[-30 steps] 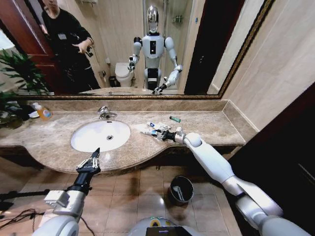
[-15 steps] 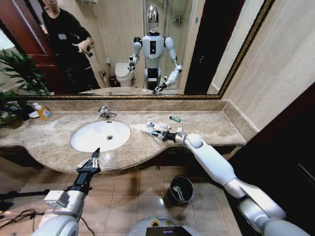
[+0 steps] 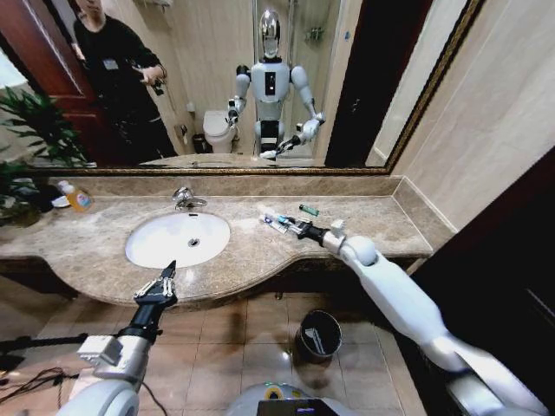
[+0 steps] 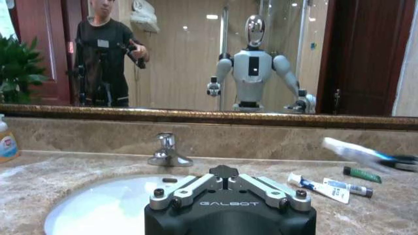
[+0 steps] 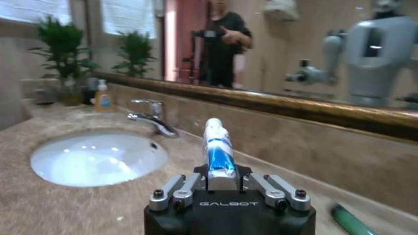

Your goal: Pick up the trash from the sink and place it in the trash bin.

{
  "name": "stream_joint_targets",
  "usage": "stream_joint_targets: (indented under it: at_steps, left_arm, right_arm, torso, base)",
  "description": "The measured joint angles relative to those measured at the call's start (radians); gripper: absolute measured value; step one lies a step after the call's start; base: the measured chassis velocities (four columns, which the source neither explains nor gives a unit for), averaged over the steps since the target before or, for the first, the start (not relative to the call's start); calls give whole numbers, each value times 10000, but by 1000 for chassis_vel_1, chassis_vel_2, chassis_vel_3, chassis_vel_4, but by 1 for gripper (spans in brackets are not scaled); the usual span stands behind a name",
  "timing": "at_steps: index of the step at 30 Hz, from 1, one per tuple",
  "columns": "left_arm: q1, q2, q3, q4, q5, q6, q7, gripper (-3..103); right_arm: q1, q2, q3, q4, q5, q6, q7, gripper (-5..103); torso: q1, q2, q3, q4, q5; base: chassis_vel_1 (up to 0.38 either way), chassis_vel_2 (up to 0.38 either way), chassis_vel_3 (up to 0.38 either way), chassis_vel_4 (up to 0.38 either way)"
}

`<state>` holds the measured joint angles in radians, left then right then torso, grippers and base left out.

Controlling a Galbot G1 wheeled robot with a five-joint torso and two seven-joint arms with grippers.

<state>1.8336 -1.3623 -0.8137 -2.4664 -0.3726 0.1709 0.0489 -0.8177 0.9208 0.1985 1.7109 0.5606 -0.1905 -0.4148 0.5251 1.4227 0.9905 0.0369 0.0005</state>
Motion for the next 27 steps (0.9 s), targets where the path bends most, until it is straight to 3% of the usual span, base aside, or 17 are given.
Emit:
stream_joint_targets:
  at_steps: [3, 6, 11, 19, 27]
  left_arm:
    - [0, 0, -1, 0, 0, 0, -3, 0]
    - [0, 0, 0, 0, 0, 0, -2, 0]
    - [0, 0, -1, 0, 0, 0, -3, 0]
    - [0, 0, 0, 0, 0, 0, -3, 0]
    - [0, 0, 0, 0, 0, 0, -2, 0]
  right_arm:
    - [-968, -538, 600, 749, 251, -6, 52, 25]
    - [-1841, -1132, 1222, 1399, 385, 96, 77, 25]
    - [-3334, -1351, 2630, 2135, 380, 141, -17, 25]
    - [-6290, -243, 4741, 2544, -204, 679, -727, 25]
    - [-7296, 1094, 5402, 1969, -982, 1460, -1149, 25]
  torso:
    - [-2, 1, -1, -9, -3]
    - [-2, 1, -1, -1, -4]
    - [-1, 0, -1, 0, -6]
    - [-2, 1, -1, -2, -4]
    - [-1, 1, 0, -1, -5]
  base:
    - [0, 0, 0, 0]
    - [0, 0, 0, 0]
    - [0, 0, 0, 0]
    - [0, 0, 0, 0]
    - [0, 0, 0, 0]
